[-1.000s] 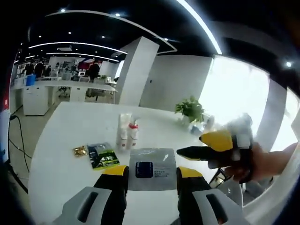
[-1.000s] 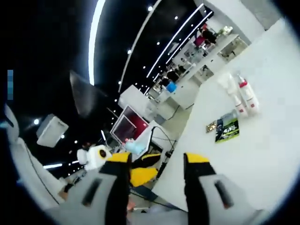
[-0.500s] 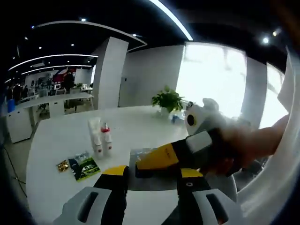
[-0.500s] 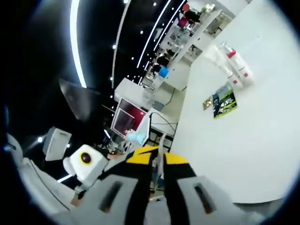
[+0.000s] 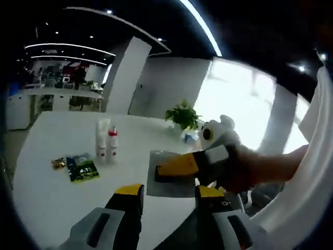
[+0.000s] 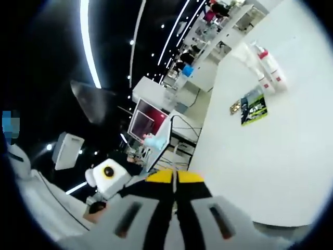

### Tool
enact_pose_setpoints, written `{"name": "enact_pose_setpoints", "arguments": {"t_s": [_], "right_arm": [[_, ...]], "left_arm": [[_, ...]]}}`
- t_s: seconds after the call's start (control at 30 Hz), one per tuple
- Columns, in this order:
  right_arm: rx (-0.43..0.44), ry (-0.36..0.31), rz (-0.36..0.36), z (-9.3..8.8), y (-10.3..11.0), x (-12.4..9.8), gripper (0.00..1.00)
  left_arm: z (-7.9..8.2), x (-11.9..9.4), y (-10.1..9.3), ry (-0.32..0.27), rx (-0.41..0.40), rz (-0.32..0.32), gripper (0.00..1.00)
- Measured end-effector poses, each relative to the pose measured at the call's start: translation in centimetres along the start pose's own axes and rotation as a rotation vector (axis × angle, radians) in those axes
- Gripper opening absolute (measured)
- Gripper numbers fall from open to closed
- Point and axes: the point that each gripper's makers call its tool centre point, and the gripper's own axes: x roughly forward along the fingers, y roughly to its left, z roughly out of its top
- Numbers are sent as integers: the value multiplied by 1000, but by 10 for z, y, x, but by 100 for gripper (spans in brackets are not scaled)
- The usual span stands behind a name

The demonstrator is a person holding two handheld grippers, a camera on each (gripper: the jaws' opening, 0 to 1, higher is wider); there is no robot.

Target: Arrange the skincare products in the storage area until every visible bottle or jar stands upright without overlapping.

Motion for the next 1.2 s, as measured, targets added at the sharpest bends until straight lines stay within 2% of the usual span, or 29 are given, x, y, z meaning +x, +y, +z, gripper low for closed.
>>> {"name": "enact_pose_setpoints", "arguments": {"t_s": [0.03, 0.1, 0.2, 0.27, 0.3, 0.33, 0.43, 0.47, 0.57, 0.77, 0.83, 0.9, 1.03, 1.2], "right_arm": [[-4, 12, 20, -1, 2, 1, 2], [-11, 52, 56, -8, 10, 4, 2], [-23, 76, 76, -14, 14, 7, 2], [-44, 106, 89, -22, 17, 12, 2], [-41, 111, 97, -24, 18, 13, 2], [-39, 103, 99, -23, 17, 13, 2], [-41, 110, 105, -24, 18, 14, 2], [-72, 121, 110, -27, 20, 16, 2], [-104, 138, 121, -32, 24, 20, 3], [-110, 150, 132, -36, 28, 31, 5], [-87, 131, 133, -33, 28, 34, 6], [-77, 127, 143, -32, 30, 35, 6], [-72, 126, 157, -32, 33, 35, 6], [-38, 68, 161, -21, 33, 35, 7]], "left_arm": [[1, -3, 1, -19, -52, -12, 40], [-3, -6, 2, -9, -117, -41, 37], [-6, -6, 2, 11, -131, -48, 32], [-6, -7, -5, 3, -171, -98, 27], [-6, -8, 0, -4, -212, -73, 26], [-7, -10, 1, 1, -214, -78, 23], [-8, -15, 4, -5, -324, -93, 14], [-7, -20, 3, -12, -372, -103, 10], [-9, -27, 6, -8, -359, -100, 4], [-10, -38, 12, -50, -438, -97, 1], [-7, -43, 16, -83, -469, -91, 1], [-5, -45, 16, -92, -490, -103, 1], [-4, -46, 15, -93, -482, -110, 1], [2, -46, 15, -121, -503, -119, 0]]}}
